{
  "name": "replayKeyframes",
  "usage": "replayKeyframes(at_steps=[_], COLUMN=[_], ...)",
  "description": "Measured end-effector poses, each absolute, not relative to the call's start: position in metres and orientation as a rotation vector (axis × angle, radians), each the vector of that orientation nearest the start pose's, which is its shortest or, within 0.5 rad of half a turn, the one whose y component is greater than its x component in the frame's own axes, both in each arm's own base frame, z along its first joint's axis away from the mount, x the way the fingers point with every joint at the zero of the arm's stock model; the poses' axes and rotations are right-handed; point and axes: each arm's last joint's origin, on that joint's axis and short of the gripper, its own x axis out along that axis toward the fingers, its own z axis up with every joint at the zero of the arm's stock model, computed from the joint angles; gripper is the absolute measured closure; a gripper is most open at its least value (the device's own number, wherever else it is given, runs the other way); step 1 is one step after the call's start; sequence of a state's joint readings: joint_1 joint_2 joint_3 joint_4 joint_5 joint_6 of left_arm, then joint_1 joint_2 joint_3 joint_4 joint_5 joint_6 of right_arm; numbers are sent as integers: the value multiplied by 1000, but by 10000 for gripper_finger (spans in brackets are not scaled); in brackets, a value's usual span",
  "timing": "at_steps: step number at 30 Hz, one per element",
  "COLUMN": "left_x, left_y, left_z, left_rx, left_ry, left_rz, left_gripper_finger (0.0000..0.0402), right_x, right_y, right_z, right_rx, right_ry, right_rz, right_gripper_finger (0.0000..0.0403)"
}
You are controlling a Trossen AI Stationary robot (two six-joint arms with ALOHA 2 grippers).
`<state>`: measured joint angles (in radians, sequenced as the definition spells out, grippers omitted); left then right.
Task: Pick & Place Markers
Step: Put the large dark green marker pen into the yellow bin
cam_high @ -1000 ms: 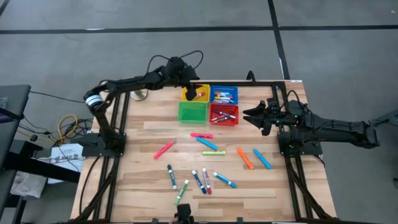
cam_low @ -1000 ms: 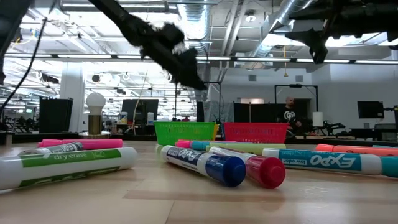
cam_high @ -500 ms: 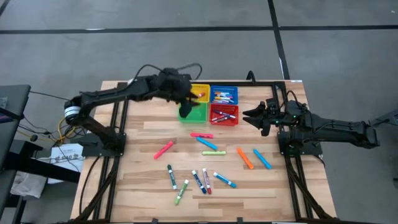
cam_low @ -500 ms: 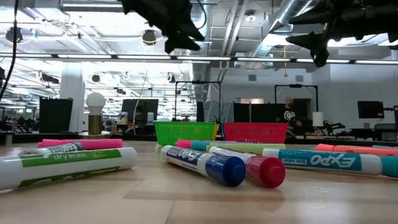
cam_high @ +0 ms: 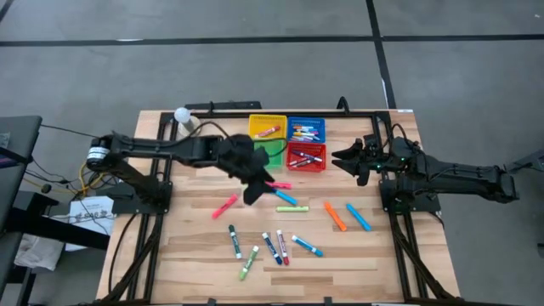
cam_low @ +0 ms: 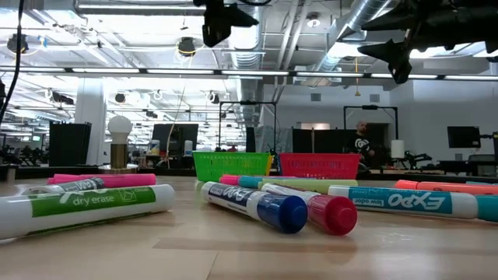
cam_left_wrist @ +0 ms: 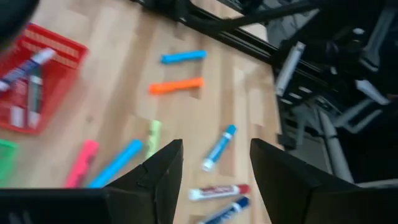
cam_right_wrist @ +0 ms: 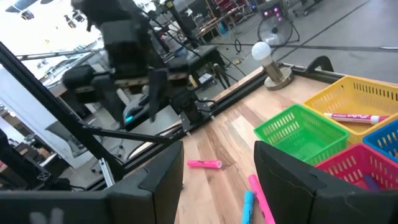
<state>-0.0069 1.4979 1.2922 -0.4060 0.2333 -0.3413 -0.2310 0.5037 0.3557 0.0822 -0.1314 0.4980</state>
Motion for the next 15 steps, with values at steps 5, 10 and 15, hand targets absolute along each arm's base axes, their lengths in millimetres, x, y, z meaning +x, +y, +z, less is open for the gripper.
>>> replayKeyframes(at_steps=[5, 10, 15], left_x=[330, 325, 316], left_y=[-29, -42, -51], left_z=[320, 315, 306], left_rx=[-494, -635, -753], left_ry=[675, 738, 809], left_rz=[-143, -20, 193], left_gripper_finger=[218, 222, 229], right_x=[133, 133, 133], right_y=[-27, -28, -28], right_z=[248, 248, 248], right_rx=[509, 494, 397], right_ry=[36, 39, 44], right_rz=[-113, -114, -111], right_gripper_finger=[215, 218, 218])
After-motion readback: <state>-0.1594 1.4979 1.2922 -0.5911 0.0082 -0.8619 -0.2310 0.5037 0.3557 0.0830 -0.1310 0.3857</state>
